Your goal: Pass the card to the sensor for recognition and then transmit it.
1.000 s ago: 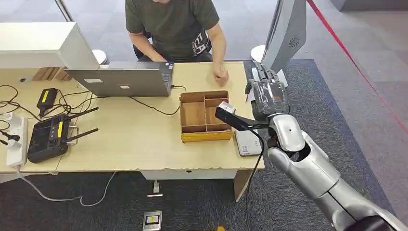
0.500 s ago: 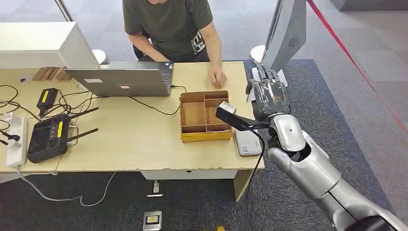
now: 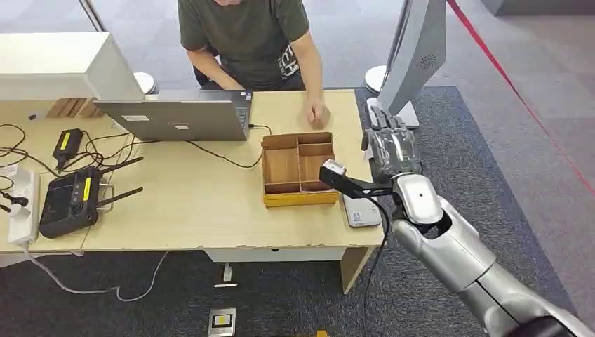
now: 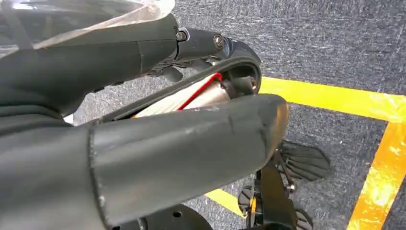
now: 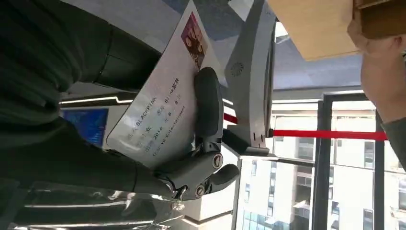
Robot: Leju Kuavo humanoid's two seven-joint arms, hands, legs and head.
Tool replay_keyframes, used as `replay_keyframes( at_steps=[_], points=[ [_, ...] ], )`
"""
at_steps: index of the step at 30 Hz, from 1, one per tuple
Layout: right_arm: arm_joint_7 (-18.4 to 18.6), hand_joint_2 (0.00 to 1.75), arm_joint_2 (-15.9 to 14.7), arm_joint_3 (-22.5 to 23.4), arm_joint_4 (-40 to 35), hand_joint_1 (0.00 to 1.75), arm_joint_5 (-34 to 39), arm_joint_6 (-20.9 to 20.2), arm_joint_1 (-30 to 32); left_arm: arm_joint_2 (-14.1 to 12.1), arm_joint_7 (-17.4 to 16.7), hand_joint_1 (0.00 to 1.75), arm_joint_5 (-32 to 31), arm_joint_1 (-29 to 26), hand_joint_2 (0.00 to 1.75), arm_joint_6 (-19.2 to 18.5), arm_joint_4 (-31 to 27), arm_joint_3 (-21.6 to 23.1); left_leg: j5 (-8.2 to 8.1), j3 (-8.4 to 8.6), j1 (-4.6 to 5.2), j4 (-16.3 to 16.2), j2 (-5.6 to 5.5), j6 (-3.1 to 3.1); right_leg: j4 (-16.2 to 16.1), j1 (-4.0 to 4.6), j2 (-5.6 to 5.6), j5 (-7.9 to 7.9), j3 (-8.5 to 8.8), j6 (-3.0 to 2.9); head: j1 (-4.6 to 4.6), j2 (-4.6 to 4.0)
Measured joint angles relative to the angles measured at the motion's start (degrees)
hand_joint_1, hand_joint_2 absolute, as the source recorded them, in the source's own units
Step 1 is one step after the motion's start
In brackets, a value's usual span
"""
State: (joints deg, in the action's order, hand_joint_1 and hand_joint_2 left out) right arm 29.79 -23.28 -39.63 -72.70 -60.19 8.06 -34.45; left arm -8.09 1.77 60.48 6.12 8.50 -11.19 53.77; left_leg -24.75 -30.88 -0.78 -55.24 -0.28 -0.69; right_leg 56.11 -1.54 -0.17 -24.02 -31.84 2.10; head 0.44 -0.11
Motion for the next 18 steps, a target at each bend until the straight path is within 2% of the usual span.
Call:
replay_keyframes(
  at_steps=[18],
  points=[
    [-0.18,1.75,0.15,-0.57,2.95,1.75,-0.07,0.24,-0.05,-0.26,0.04,0.0,0.37,0.0,0.0,-0.26,0.0,0.77,0.0,-0.01,0.0,0.0,0.0,0.0,0.01,0.0,0.0,0.0,0.01,0.0,0.0,0.0]
  ],
)
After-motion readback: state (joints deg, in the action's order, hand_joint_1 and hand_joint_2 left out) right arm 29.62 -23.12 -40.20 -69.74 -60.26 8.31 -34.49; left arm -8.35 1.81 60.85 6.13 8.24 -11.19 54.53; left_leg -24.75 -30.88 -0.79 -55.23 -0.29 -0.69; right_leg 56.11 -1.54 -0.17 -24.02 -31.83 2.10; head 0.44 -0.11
